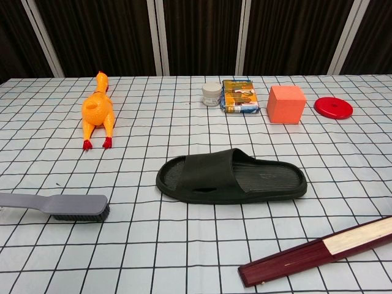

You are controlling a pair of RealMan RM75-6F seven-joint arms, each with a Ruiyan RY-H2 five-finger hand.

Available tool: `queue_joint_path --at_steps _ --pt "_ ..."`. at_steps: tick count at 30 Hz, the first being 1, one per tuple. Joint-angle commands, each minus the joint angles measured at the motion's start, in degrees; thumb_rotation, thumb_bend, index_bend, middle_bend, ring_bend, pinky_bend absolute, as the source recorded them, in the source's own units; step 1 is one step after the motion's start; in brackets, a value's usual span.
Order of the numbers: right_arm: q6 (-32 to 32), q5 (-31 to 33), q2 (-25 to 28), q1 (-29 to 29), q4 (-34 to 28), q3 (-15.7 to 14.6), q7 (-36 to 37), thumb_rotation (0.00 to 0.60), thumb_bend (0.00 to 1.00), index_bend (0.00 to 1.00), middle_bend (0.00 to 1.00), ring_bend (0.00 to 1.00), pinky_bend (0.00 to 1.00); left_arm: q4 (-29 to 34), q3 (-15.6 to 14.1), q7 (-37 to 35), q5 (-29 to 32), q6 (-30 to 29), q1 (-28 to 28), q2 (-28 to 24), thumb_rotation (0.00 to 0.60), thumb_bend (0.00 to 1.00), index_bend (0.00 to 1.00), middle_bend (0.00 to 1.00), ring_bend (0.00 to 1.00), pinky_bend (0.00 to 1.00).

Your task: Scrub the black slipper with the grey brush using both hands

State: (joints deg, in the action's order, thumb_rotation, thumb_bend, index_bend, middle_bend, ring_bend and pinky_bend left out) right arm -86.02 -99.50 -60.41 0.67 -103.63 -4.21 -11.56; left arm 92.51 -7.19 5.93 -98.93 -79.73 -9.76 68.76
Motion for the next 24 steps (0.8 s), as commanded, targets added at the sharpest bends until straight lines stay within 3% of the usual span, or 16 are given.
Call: queue_joint_path --at_steps 1,4,6,8,10,14,18,24 --pt "0.8 0.3 -0.6 -0.5 -0.1 0.2 -0.9 0.6 0.29 0.0 0.0 0.0 0.01 -0.1 -0.2 -0.5 -0.5 -0.8 0.4 -0.3 0.6 0.0 0.0 0.0 0.0 0.02" --pt "1.5 0.2 -0.9 -0.8 -0.4 0.2 -1.4 0.6 0.29 0.0 0.0 0.0 0.01 -0.7 0.1 -1.0 -1.1 -1.9 0.5 0.1 0.6 0.01 0.0 0.0 0.0 0.05" --pt "1.7 0.1 -0.9 -0.9 -0.4 0.1 -1.5 0.6 0.29 0.0 0.0 0.0 0.01 -1.2 -0.2 -2.4 -2.1 -1.7 0.0 0.7 0.6 0.01 0.01 0.04 0.03 0.15" --pt "1.8 0.5 -0.9 -1.0 -0.5 0.2 -1.5 0.6 0.29 0.0 0.0 0.0 0.01 -1.7 -0.2 -5.8 -2.8 -1.1 -0.8 2.4 0.6 0.01 0.05 0.15 0.14 0.28" --pt "2.0 1.0 -0.8 -1.1 -0.5 0.4 -1.1 0.6 0.29 0.0 0.0 0.0 0.01 -2.7 0.8 -5.7 -2.7 -1.3 -1.0 4.9 0.6 0.02 0.11 0.25 0.22 0.33" --pt "2.4 2.7 0.0 -1.7 -0.4 1.2 1.1 0.6 0.29 0.0 0.0 0.0 0.01 -4.3 4.0 1.2 -0.7 0.3 -2.1 10.8 0.6 0.1 0.16 0.3 0.24 0.35" --pt "2.5 4.4 1.0 -2.1 0.1 2.2 3.7 0.6 0.29 0.0 0.0 0.0 0.01 -5.3 6.8 7.4 2.4 4.2 -4.2 14.3 0.6 0.12 0.16 0.3 0.24 0.35" --pt "3.4 6.6 2.1 -2.7 0.8 2.9 6.7 0.6 0.29 0.0 0.0 0.0 0.01 -6.6 9.3 10.6 5.9 8.1 -6.8 18.9 0.6 0.14 0.18 0.32 0.24 0.35"
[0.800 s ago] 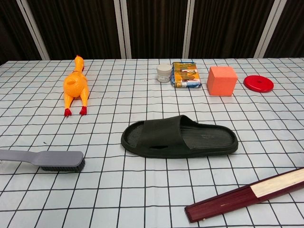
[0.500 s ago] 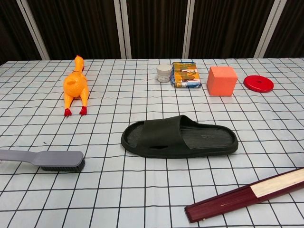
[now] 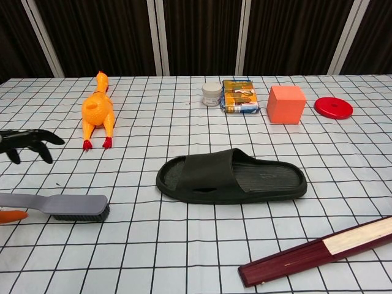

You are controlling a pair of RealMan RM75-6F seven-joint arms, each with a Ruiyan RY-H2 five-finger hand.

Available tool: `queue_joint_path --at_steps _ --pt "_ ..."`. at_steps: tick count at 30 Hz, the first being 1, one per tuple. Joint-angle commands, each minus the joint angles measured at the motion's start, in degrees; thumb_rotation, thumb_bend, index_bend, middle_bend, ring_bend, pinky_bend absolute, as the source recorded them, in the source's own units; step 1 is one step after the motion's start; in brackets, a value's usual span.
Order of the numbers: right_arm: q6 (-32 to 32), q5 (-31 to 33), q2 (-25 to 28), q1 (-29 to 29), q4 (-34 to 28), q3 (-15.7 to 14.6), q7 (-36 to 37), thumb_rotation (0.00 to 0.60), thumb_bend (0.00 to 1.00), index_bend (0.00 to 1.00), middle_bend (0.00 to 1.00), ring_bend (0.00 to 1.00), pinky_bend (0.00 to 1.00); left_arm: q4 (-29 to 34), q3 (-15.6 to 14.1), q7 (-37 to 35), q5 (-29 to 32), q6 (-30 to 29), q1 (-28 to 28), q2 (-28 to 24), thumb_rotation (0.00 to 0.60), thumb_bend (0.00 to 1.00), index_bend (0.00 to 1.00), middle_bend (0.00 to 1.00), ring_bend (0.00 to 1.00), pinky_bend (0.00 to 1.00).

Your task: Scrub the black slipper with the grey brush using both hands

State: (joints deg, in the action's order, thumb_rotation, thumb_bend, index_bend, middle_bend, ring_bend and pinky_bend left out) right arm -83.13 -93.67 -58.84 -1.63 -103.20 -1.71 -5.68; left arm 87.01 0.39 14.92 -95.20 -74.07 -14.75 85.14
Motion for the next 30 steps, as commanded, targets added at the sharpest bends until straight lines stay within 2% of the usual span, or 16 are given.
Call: queue_joint_path --at_steps 1,5,11,17,30 --pt "0.9 1.1 0.7 -0.6 0.6 0.5 1.0 0.6 0.29 0.0 0.0 0.0 0.01 -1.5 2.2 2.2 3.1 3.4 -2.4 3.5 0.6 0.15 0.19 0.33 0.24 0.35" --pt "0.9 2.1 1.1 -0.8 0.8 1.0 1.5 0.6 0.29 0.0 0.0 0.0 0.01 -2.4 2.8 3.5 4.9 5.9 -3.7 5.8 0.6 0.18 0.23 0.35 0.26 0.35" --pt "0.4 2.7 1.4 -0.6 0.8 1.2 1.8 0.6 0.29 0.0 0.0 0.0 0.01 -3.1 2.1 5.6 5.3 7.5 -4.9 7.8 0.6 0.18 0.3 0.43 0.32 0.37" --pt "0.4 2.9 1.4 -0.4 0.8 1.1 1.4 0.6 0.29 0.0 0.0 0.0 0.01 -4.0 2.1 5.9 6.5 7.2 -4.9 7.9 0.6 0.18 0.31 0.44 0.33 0.37" --pt "0.4 3.3 1.1 -0.5 0.1 1.1 0.1 0.6 0.29 0.0 0.0 0.0 0.01 -4.3 1.4 6.3 8.3 8.8 -6.0 7.9 0.6 0.26 0.32 0.45 0.34 0.38"
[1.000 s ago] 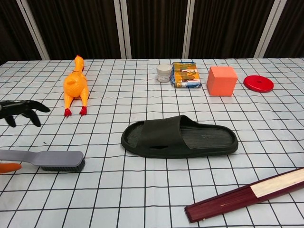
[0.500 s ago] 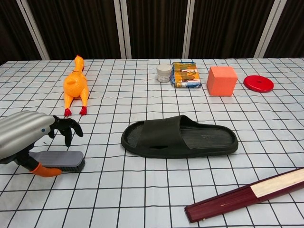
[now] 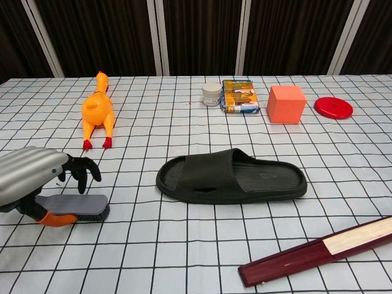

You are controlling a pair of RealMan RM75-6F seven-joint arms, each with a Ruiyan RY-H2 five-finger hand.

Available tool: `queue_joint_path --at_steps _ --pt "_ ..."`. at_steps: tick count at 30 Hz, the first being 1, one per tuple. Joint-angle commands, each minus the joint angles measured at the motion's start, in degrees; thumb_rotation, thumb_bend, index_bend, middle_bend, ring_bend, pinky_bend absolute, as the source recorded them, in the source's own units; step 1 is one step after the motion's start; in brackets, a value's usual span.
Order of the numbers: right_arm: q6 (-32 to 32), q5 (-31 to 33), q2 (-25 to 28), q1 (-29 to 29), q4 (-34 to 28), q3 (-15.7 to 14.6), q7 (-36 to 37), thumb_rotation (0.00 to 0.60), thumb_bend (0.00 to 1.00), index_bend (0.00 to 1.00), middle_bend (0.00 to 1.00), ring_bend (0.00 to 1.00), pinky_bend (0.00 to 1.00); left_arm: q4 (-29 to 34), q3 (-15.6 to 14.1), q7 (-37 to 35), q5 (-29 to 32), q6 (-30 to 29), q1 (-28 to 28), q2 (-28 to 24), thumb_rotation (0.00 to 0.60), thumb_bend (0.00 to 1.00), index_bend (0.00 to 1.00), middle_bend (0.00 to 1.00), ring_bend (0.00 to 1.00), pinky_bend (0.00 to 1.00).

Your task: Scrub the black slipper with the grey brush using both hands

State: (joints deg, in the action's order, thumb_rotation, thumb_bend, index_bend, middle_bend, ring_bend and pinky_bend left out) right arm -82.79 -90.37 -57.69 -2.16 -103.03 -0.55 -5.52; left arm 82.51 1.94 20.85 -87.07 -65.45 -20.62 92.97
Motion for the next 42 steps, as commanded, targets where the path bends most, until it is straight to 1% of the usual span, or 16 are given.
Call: queue_joint_path --at_steps 1,6,10,26,31,36,42 --pt "0.1 0.0 0.0 0.0 0.0 0.0 0.0 0.6 0.29 0.0 0.0 0.0 0.01 0.4 -0.2 0.8 0.4 0.4 -0.3 0.1 0.6 0.26 0.32 0.45 0.34 0.38" --pt "-0.1 0.1 0.2 0.1 -0.1 -0.1 0.0 0.6 0.29 0.0 0.0 0.0 0.01 0.9 -0.3 1.6 1.3 0.7 -0.5 0.2 0.6 0.26 0.32 0.45 0.34 0.38" --pt "0.0 0.3 0.1 0.0 -0.1 -0.1 -0.1 0.6 0.29 0.0 0.0 0.0 0.01 1.1 -0.9 1.7 0.8 0.3 -0.6 0.2 0.6 0.26 0.32 0.45 0.34 0.38" --pt "0.6 0.6 0.1 -0.3 -0.5 -0.2 -0.4 0.6 0.29 0.0 0.0 0.0 0.01 1.6 -1.5 2.4 0.3 -1.4 -0.8 -0.1 0.6 0.27 0.34 0.47 0.36 0.39" --pt "0.9 0.4 0.1 -0.4 -0.5 -0.4 -0.4 0.6 0.29 0.0 0.0 0.0 0.01 1.3 -1.6 3.5 0.4 -1.4 -1.0 0.2 0.6 0.3 0.36 0.49 0.38 0.41" --pt "0.9 0.4 0.1 -0.3 -0.5 -0.5 -0.3 0.6 0.29 0.0 0.0 0.0 0.01 1.4 -1.8 3.9 0.4 -1.7 -0.9 0.3 0.6 0.32 0.37 0.5 0.39 0.42" --pt "0.1 0.3 0.5 0.0 -0.6 -0.4 0.2 0.6 0.29 0.0 0.0 0.0 0.01 1.3 -1.8 4.1 0.9 -1.7 -1.0 0.5 0.6 0.38 0.42 0.54 0.43 0.48"
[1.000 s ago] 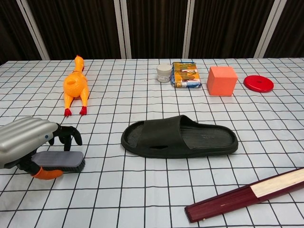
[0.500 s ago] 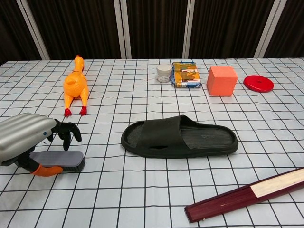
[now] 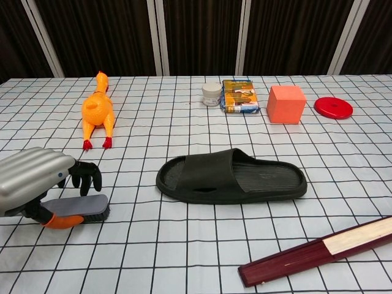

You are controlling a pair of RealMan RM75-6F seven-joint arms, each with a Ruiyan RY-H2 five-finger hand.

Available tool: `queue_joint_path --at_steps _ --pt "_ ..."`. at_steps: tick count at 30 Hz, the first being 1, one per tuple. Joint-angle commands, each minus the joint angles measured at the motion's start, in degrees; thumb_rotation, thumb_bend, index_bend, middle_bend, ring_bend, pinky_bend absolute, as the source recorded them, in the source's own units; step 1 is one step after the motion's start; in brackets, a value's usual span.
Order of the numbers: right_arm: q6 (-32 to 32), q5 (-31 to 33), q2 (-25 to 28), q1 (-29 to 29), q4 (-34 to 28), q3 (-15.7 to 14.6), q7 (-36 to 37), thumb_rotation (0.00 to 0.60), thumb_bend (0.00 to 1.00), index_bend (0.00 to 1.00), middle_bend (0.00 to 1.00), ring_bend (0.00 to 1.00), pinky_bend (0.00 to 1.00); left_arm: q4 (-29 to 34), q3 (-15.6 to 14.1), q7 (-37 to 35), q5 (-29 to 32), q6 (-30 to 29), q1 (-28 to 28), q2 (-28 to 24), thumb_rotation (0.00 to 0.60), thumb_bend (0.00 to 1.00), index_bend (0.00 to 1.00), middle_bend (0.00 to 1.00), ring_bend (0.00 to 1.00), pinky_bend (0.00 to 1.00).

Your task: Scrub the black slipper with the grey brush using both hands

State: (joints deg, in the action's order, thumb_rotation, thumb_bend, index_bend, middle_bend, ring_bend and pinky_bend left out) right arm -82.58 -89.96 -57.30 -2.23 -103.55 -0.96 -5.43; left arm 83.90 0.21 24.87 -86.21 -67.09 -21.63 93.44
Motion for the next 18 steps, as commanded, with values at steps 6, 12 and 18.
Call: queue_joint_path --at_steps 6,12,18 --pt "0.0 -0.1 0.2 0.0 0.1 -0.1 0.4 0.6 0.29 0.0 0.0 0.0 0.01 -1.2 -0.1 0.0 0.0 -0.5 0.0 0.9 0.6 0.45 0.46 0.59 0.48 0.53" --pt "-0.1 -0.1 0.3 0.0 0.1 0.0 0.9 0.6 0.29 0.0 0.0 0.0 0.01 -3.1 0.5 0.0 1.4 -0.2 -0.1 2.0 0.6 0.48 0.49 0.61 0.51 0.55" --pt "0.4 0.0 0.3 -0.2 0.2 -0.1 0.8 0.6 0.29 0.0 0.0 0.0 0.01 -3.7 0.3 -0.8 0.6 -1.2 -0.1 2.4 0.6 0.54 0.53 0.66 0.55 0.6"
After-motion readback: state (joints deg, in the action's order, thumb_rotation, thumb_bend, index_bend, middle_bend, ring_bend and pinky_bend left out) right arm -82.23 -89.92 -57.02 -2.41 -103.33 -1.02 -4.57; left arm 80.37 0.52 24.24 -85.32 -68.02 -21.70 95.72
